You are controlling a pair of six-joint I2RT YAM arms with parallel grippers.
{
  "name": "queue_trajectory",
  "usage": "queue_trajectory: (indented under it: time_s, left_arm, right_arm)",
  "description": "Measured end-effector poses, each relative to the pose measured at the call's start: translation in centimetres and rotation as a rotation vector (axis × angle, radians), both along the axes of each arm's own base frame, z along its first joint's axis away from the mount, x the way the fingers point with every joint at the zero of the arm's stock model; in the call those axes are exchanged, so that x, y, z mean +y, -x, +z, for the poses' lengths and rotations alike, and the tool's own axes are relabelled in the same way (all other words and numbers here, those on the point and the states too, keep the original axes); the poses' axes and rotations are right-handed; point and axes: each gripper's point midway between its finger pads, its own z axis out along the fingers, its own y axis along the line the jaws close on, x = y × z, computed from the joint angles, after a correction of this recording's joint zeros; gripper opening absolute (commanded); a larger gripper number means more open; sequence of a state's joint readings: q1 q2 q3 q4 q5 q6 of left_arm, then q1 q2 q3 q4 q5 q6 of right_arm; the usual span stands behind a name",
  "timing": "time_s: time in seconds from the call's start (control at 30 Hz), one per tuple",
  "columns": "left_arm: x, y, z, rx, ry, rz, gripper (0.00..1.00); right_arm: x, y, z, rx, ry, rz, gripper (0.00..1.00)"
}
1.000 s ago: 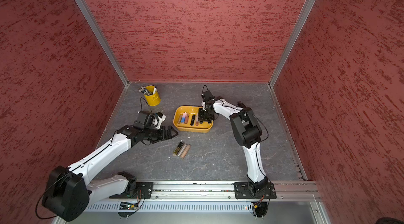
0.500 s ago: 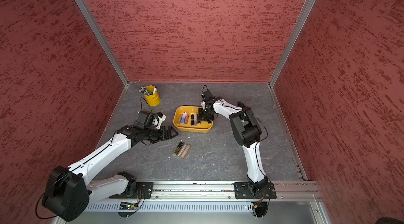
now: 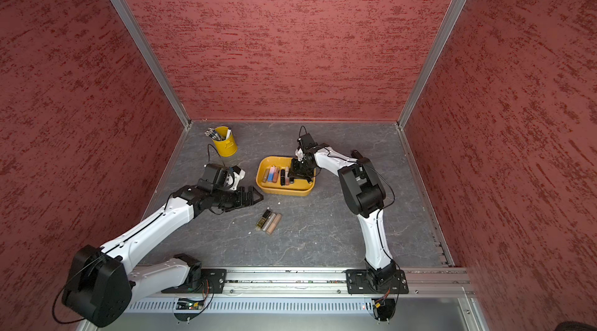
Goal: Put the lipstick into the storage box
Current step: Place the lipstick in the storage box, then pick up the lipstick at the center of the board.
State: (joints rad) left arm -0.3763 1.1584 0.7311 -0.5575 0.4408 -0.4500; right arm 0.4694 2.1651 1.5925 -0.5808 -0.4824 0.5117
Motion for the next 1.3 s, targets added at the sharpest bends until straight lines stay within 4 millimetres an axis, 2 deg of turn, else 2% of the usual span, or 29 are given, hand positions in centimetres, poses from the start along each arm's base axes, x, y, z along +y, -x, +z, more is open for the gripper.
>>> queue_trajectory:
  time_s: [0.33, 0.43, 0.6, 0.7, 0.8, 0.93, 1.1, 1.3]
  left_arm:
    - [-0.9, 1.1, -0.3, -0.013, -0.046, -0.078, 1.00]
    - [-1.4, 1.2, -0.3, -0.020, -0.088, -0.108, 1.00]
    - [-2.4, 1.3, -0.9, -0.027, -0.173, -0.161, 1.00]
    - [-2.6, 1.4, -1.2, -0.032, -0.211, -0.178, 1.00]
    - [-2.6, 1.5, -1.4, -0.037, -0.243, -0.186, 0.98]
    - [-2.4, 1.3, -1.6, -0.047, -0.294, -0.194, 0.93]
    - [-2.2, 1.4, -2.6, -0.038, -0.357, -0.206, 0.88]
    - [-2.1, 1.9, -4.2, 0.003, -0.426, -0.231, 0.84]
  right_arm:
    - [0.2, -0.2, 1.0, -0.017, -0.019, -0.007, 0.38]
    - [-0.2, 0.0, 3.0, -0.059, -0.018, -0.010, 0.39]
    - [-1.0, 0.5, 8.8, -0.179, -0.046, -0.011, 0.40]
    - [-1.8, 1.8, 11.5, -0.232, -0.061, -0.009, 0.40]
    - [-2.7, 3.5, 12.8, -0.257, -0.065, -0.005, 0.41]
    - [-3.9, 5.9, 12.8, -0.257, -0.059, 0.002, 0.41]
    - [-4.9, 9.3, 11.5, -0.233, -0.039, 0.017, 0.42]
    - [-4.4, 12.1, 9.2, -0.178, -0.018, 0.058, 0.42]
